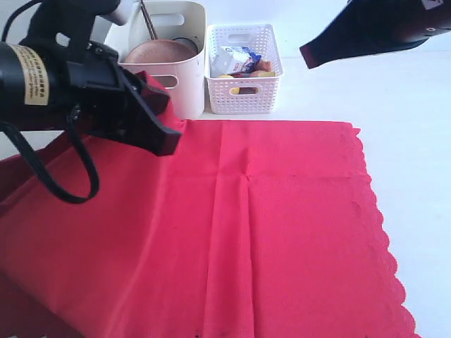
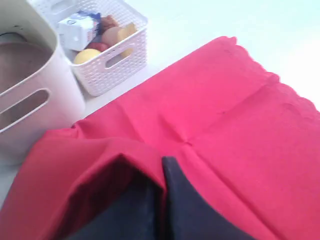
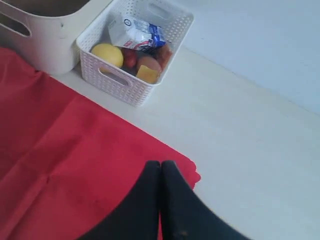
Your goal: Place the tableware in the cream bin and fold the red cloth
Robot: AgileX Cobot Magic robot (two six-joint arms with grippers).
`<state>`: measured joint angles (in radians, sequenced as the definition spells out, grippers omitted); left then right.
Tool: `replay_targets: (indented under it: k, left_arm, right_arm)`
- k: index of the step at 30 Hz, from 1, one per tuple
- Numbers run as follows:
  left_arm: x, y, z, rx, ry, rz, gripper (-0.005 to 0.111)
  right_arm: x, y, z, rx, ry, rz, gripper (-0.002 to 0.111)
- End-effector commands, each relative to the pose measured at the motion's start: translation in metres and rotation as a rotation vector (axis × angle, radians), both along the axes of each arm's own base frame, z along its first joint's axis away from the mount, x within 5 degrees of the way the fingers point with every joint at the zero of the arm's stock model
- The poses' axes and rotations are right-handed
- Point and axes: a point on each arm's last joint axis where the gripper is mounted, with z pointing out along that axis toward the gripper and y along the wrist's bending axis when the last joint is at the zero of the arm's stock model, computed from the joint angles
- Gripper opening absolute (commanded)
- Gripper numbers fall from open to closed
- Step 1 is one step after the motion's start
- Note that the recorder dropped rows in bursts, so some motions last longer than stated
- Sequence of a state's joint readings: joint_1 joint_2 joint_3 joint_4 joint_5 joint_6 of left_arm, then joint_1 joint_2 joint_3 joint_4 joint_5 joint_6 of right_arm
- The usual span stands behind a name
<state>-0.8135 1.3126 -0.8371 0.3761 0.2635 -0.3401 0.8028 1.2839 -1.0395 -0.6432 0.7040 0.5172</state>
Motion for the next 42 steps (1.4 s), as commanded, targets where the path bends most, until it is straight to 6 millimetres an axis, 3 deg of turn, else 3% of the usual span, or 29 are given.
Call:
replay_targets:
  k: [1, 15, 24, 33, 35, 36, 40, 42]
  left_arm:
    - [-0.005, -0.028, 0.002, -0.004, -0.003, -0.077, 0.0]
    - [-0.001, -0.137, -0.05, 0.066, 0.05, -0.263, 0.0]
    - [0.019, -0.177, -0.096, 0.09, 0.08, -0.282, 0.0]
    - [0.022, -0.176, -0.105, 0.168, 0.083, -0.278, 0.0]
    - [0.024, -0.163, -0.094, 0.288, 0.072, -0.246, 0.0]
    - [0.026, -0.151, -0.08, 0.326, 0.07, -0.196, 0.0]
    - [0.029, -0.114, -0.034, 0.276, 0.036, -0.115, 0.0]
    - [0.025, -0.112, -0.031, 0.241, 0.04, -0.12, 0.0]
  right_arm:
    - [-0.003, -0.01, 0.006, 0.005, -0.046, -0.054, 0.0]
    - [-0.002, -0.017, -0.003, -0.009, -0.103, -0.094, 0.0]
    - [-0.002, -0.016, -0.003, 0.0, -0.099, -0.098, 0.0]
    - [-0.001, -0.016, -0.004, 0.006, -0.097, -0.101, 0.0]
    - [-0.001, -0.016, -0.004, 0.006, -0.097, -0.101, 0.0]
    - [-0.001, -0.016, -0.004, 0.006, -0.097, -0.101, 0.0]
    - [-0.001, -0.016, -0.003, 0.011, -0.098, -0.099, 0.0]
    - [-0.001, -0.012, -0.002, 0.038, -0.11, -0.073, 0.0]
